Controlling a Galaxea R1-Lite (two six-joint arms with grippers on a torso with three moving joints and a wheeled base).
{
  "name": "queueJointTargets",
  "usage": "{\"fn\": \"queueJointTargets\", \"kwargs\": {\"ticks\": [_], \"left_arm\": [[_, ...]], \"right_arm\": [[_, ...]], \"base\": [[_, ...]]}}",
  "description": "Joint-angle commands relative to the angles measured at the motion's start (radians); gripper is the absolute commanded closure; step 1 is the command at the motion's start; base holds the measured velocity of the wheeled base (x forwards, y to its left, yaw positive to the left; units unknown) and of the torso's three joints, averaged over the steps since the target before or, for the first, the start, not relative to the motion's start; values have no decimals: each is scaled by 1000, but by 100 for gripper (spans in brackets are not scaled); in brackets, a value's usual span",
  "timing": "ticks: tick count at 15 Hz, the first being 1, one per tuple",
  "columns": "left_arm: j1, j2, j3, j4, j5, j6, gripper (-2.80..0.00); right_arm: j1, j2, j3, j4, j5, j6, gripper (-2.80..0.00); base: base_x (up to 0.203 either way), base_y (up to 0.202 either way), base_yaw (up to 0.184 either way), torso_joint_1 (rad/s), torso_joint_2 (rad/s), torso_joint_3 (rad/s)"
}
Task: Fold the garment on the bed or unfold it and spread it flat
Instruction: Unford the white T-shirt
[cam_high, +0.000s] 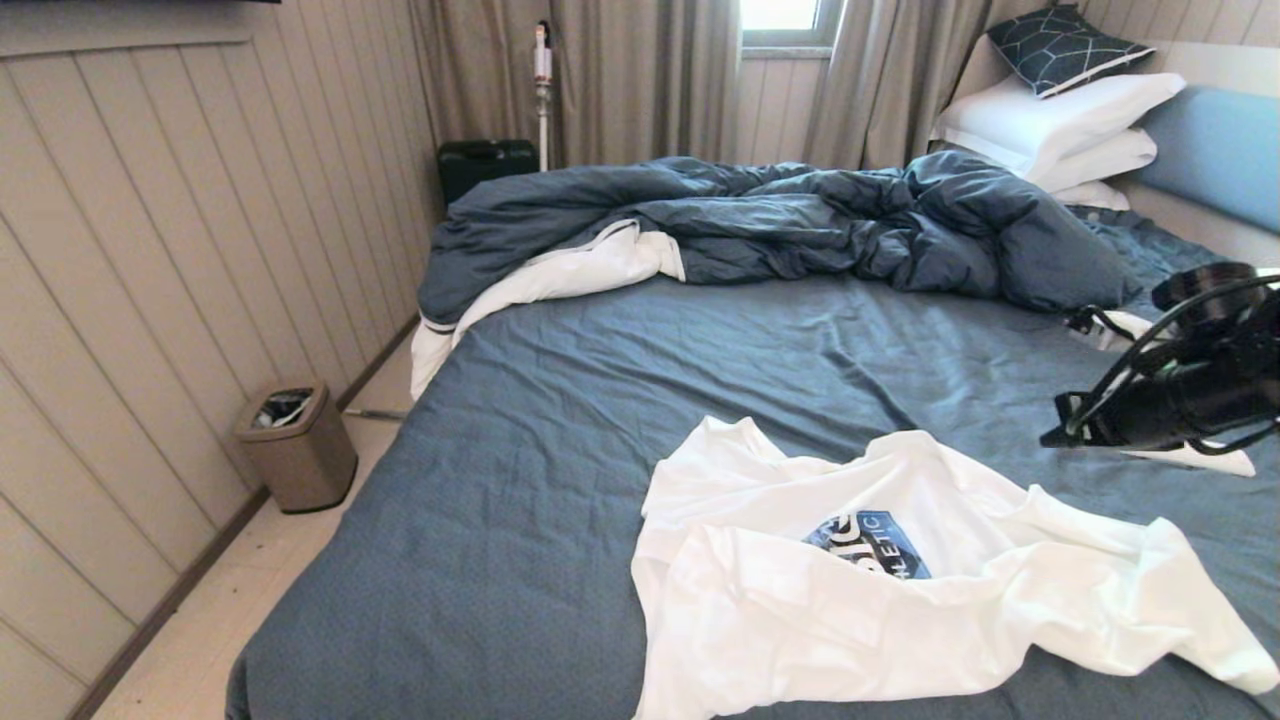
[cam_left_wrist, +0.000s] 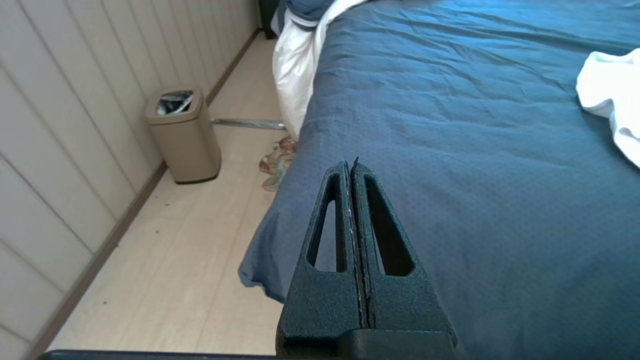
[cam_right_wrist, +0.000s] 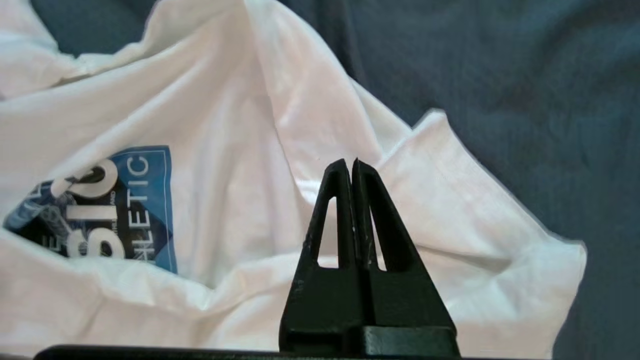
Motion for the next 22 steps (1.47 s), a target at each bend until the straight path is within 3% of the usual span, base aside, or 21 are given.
{"fn": "queueJointTargets", "kwargs": {"ticks": [1, 6, 7, 22], "left_arm": [[1, 0, 0, 0, 0, 0, 0], [1, 0, 0, 0, 0, 0, 0], [0, 0, 0, 0, 0, 0, 0], [1, 0, 0, 0, 0, 0, 0]], "right_arm": [[-63, 71, -83, 101, 9, 15, 0], [-113, 149, -134, 176, 9, 16, 0], [-112, 154, -132, 174, 6, 13, -280], [-111, 354, -309, 174, -40, 36, -280]], "base": [[0, 0, 0, 0, 0, 0], [0, 0, 0, 0, 0, 0], [0, 0, 0, 0, 0, 0], [0, 0, 0, 0, 0, 0]]}}
